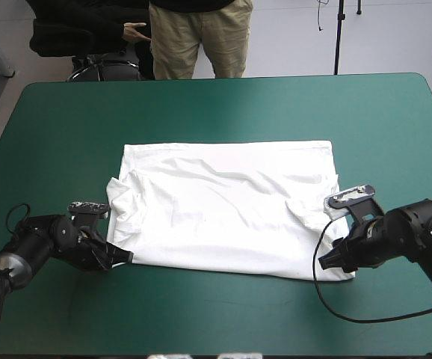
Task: Fold the cloth
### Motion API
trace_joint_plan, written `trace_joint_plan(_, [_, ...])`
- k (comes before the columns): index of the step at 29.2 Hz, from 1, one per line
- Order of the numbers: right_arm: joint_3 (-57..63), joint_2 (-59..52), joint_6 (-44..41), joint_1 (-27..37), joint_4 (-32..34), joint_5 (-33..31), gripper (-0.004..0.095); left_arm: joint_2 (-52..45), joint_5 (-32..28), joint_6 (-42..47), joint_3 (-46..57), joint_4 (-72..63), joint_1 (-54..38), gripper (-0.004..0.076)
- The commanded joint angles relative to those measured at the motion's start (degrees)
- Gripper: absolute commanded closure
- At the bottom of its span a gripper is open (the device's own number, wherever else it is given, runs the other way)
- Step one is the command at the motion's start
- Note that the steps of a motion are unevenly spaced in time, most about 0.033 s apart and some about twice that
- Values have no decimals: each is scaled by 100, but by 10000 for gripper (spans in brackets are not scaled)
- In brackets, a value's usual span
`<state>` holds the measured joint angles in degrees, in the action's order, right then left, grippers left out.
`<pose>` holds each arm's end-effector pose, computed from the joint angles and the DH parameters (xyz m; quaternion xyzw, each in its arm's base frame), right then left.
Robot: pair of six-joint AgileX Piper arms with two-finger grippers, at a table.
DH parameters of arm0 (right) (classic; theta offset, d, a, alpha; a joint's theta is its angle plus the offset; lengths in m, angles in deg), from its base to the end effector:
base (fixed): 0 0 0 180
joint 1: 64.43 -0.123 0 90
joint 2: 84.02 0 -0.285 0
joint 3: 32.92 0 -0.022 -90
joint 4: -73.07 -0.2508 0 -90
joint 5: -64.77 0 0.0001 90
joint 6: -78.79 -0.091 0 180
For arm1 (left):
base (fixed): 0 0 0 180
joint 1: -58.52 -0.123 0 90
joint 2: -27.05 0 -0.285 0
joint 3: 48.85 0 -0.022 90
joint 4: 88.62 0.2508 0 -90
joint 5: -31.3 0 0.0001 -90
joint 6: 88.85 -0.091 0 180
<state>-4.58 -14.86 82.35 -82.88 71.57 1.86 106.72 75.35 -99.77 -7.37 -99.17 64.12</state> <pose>0.1706 0.0592 0.2927 -0.1843 0.9680 0.0344 0.1671 0.1965 -0.0309 0.2054 0.0852 0.9855 -0.0659 0.1314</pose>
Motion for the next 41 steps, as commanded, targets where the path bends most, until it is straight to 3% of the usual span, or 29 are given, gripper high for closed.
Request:
trace_joint_plan(1, [353,-111,-260,13,150,444,324,-84,88,-13,-95,-91,8,741])
trace_joint_plan(7, [1003,-59,-630,13,348,1091,378,-84,102,-72,-95,-70,8,741])
trace_joint_plan(16, [1107,1008,-492,13,277,1330,457,-84,143,-72,-95,-70,8,741])
trace_joint_plan(18, [1107,1190,-399,13,264,1250,527,-84,143,-72,-95,-70,8,741])
trace_joint_plan(24, [1107,1122,-41,13,217,599,930,-130,202,-72,-95,124,8,741])
trace_joint_plan(32, [1096,113,-203,13,571,24,925,-518,500,311,-139,661,8,741])
trace_joint_plan(39, [684,-471,-297,13,570,68,926,-784,997,312,-837,689,8,741])
trace_joint_plan(41, [476,-471,-297,13,582,211,926,-784,890,312,-1052,689,8,741])
